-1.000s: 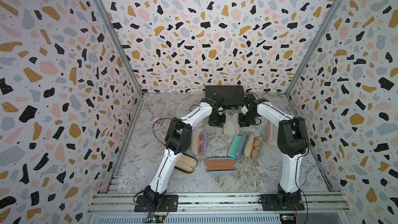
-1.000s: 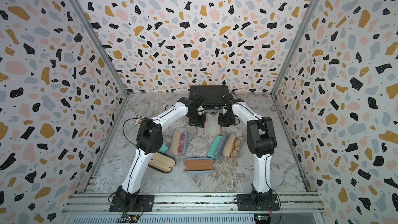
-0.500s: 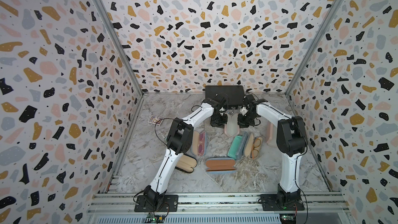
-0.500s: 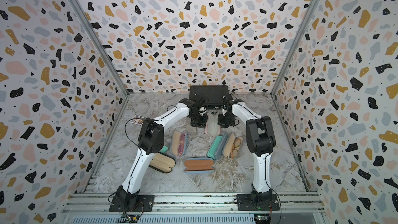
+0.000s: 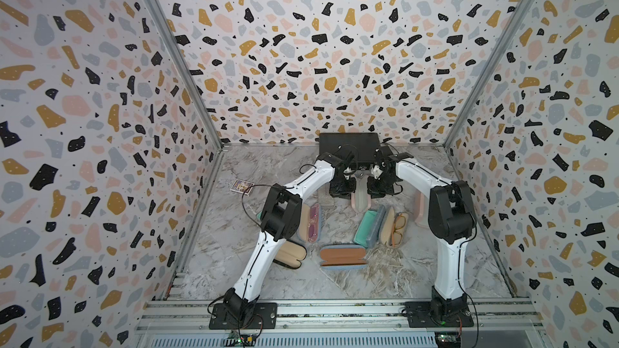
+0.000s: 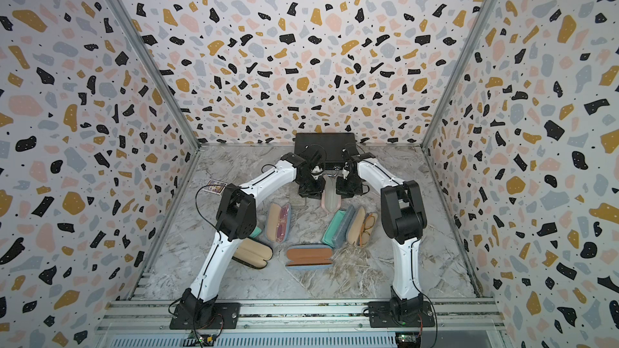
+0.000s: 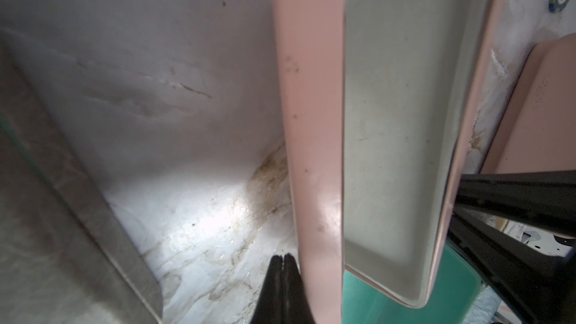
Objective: Close the glasses case
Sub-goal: Close the glasses case at the center of the board.
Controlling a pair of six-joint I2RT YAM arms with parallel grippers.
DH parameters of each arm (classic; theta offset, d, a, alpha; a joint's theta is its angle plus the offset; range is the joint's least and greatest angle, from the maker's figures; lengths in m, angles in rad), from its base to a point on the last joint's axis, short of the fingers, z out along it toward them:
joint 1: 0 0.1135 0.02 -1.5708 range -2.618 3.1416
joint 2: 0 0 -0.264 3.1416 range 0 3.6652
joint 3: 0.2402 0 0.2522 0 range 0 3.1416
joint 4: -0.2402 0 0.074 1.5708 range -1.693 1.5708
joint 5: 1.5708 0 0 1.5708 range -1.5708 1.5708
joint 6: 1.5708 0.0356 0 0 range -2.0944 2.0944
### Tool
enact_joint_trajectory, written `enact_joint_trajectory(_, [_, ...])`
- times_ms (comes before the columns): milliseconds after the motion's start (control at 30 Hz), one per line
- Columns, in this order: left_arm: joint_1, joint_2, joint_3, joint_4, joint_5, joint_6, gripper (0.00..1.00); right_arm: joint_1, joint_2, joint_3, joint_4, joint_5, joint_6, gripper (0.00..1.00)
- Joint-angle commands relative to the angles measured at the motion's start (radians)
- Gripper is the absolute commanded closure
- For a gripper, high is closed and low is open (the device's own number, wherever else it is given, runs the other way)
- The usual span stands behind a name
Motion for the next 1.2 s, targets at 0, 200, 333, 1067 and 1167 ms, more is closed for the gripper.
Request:
enact_joint_trajectory(0, [-0.031,-0.033,0.034,0.039,0.04,-0.003,1.0,0.03,-0.01,0.04,-0.018,-0.039,-0.004,0.97])
enact_joint_trajectory(200, [-0.032,-0.05,0.02,0.045,0.039,-0.003,1.0,0.032,-0.018,0.041,-0.018,-0.045,-0.01,0.97])
enact_joint_trajectory(333, [-0.035,-0.057,0.017,0.048,0.045,0.009,1.0,0.034,-0.027,0.044,-0.022,-0.061,-0.034,0.97])
enact_joint_trajectory(1067, [-0.04,-0.092,0.003,0.059,0.094,0.058,1.0,0.034,-0.069,0.035,-0.014,-0.167,-0.156,0.97])
enact_joint_trajectory(1167, [-0.04,-0.097,-0.003,0.063,0.095,0.056,1.0,0.034,-0.07,0.034,-0.015,-0.17,-0.155,0.97])
